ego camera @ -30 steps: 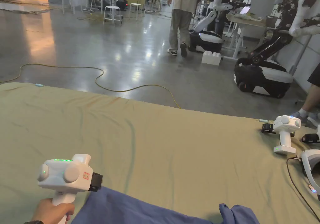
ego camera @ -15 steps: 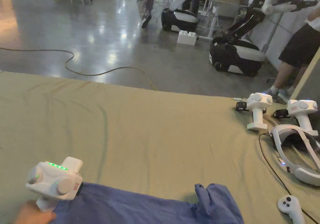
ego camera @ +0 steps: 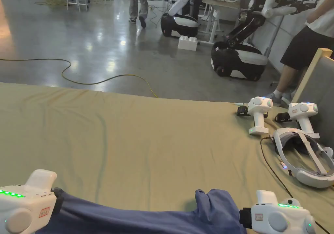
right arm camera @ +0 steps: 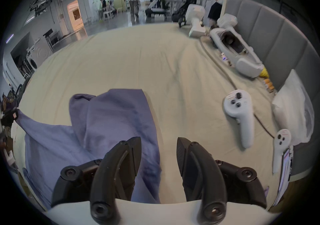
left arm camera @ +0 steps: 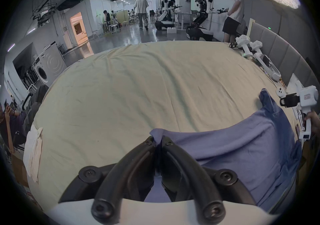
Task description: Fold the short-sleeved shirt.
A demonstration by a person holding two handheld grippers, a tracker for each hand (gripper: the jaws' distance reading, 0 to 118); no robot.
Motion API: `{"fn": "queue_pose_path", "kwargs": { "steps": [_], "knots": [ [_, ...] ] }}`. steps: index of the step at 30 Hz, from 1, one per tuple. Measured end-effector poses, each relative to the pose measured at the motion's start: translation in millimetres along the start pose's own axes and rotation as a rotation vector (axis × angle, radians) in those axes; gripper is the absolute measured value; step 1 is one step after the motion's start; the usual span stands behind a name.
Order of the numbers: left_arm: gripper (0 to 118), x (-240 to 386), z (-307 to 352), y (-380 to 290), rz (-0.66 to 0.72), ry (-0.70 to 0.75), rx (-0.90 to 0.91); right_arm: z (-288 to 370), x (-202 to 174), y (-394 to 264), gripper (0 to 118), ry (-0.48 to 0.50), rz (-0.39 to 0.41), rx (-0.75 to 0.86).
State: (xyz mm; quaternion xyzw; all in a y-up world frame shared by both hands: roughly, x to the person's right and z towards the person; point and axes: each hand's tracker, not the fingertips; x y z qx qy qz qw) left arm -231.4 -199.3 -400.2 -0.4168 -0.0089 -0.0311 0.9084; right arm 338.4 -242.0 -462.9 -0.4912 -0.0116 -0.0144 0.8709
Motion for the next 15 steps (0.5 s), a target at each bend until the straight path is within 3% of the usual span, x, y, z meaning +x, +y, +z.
{"fn": "queue_pose_path", "kwargs": {
  "steps": [3,8,10,11,12,15],
  "knots": [
    [7,-1,1,-7,0.025,-0.004,-0.004,-20,2,3,46,0.028,-0.025,-0.099],
    [7,1,1,-17,0.035,0.003,-0.029,-16,-20,-8,42,0.003,0.035,-0.121],
    [7,2,1,-20,0.039,0.001,-0.036,-15,-23,-9,30,-0.011,0.019,-0.125],
    [7,2,2,-21,0.041,0.001,-0.039,-14,-25,-9,15,-0.014,0.012,-0.122],
    [7,3,3,-23,0.042,0.004,-0.041,-13,-29,-11,7,-0.019,0.017,-0.12],
    [7,6,5,-28,0.049,0.003,-0.047,-18,-34,-16,1,-0.026,0.07,-0.113]
  ]
}}
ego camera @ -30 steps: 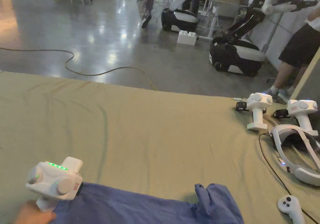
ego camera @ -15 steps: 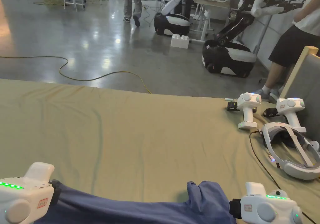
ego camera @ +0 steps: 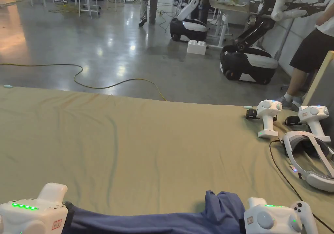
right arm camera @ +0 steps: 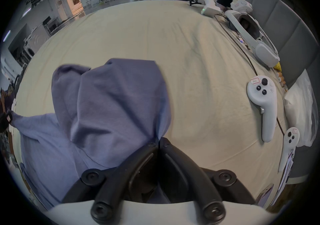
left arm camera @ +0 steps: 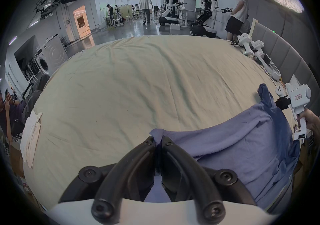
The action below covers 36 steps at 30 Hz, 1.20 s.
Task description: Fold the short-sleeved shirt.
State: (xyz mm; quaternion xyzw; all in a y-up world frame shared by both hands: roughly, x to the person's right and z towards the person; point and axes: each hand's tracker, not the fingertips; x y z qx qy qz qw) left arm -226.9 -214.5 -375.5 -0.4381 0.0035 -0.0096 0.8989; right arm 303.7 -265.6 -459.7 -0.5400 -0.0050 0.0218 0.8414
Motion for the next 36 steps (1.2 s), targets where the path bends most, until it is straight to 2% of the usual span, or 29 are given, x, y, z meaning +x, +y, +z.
{"fn": "queue_pose_path", "kwargs": {
  "steps": [2,5,10,19,27,36],
  "knots": [
    [7,0,2,-3,0.009,-0.003,-0.002,6,2,-4,0,-0.013,0.015,0.029],
    [7,-1,14,-3,0.029,-0.01,0.014,24,15,-8,0,0.026,-0.067,0.138],
    [7,-9,45,7,0.028,0.007,0.126,87,28,-15,0,-0.01,-0.025,0.313],
    [7,-31,121,29,0.118,0.003,0.315,198,45,-25,0,0.0,-0.039,0.527],
    [7,-53,190,71,0.133,0.012,0.421,297,23,-10,0,-0.025,0.033,0.755],
    [7,-68,274,148,0.153,0.037,0.559,395,-9,47,0,-0.023,0.036,0.934]
  ]
}}
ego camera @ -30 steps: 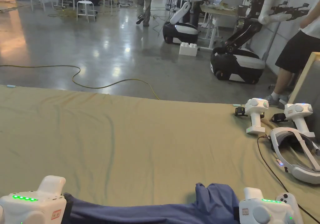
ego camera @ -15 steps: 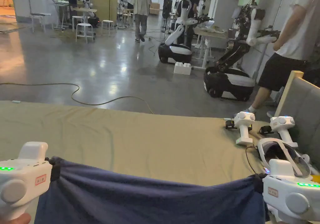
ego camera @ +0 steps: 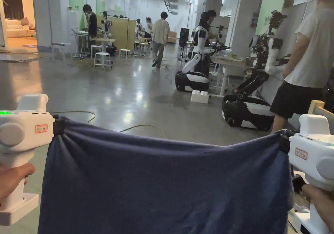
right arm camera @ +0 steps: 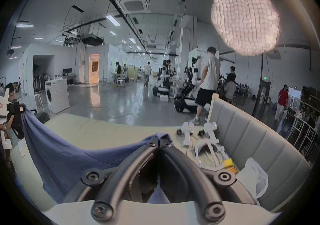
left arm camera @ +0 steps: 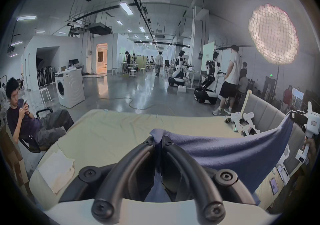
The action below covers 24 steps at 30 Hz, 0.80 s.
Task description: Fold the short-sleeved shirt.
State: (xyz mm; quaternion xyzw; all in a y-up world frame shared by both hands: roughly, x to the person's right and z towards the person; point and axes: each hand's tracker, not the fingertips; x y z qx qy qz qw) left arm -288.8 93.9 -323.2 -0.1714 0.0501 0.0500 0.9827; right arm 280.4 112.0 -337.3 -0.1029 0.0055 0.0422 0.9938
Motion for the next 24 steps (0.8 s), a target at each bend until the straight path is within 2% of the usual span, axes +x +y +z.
{"fn": "queue_pose_path", "kwargs": {
  "steps": [7,13,18,24],
  "knots": [
    [7,-7,-7,78,-0.005,0.024,0.067,-14,-12,83,0,-0.01,0.016,0.084],
    [7,-8,-16,133,-0.018,0.032,0.094,-41,-8,141,0,-0.038,0.027,0.112],
    [7,-2,-27,163,-0.039,0.058,0.112,-57,-5,170,0,-0.044,-0.005,0.112],
    [7,0,-40,174,-0.05,0.074,0.132,-72,-4,180,0,-0.065,0.004,0.112]
  ]
}}
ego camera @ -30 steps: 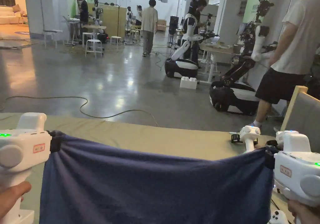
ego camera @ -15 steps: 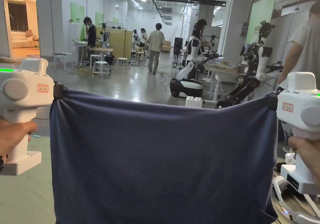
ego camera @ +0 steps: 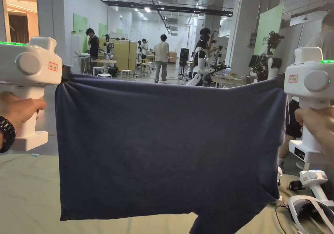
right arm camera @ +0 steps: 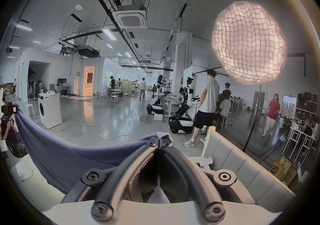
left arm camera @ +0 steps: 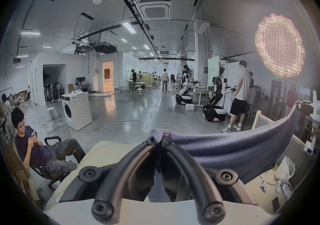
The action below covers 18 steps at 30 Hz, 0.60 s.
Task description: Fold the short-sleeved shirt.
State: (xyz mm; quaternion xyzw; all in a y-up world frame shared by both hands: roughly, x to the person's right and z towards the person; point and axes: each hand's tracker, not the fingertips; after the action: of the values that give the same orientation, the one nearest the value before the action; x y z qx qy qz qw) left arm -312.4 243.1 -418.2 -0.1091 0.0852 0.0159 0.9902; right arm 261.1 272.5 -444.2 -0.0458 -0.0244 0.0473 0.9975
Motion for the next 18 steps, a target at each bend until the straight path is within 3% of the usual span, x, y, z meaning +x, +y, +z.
{"fn": "queue_pose_path", "kwargs": {
  "steps": [7,18],
  "knots": [
    [7,4,-1,-60,-0.021,-0.007,-0.036,10,0,-52,0,0.013,0.029,-0.027],
    [7,3,27,-236,-0.002,-0.048,-0.184,65,-2,-207,0,0.011,0.071,-0.181]
  ]
}}
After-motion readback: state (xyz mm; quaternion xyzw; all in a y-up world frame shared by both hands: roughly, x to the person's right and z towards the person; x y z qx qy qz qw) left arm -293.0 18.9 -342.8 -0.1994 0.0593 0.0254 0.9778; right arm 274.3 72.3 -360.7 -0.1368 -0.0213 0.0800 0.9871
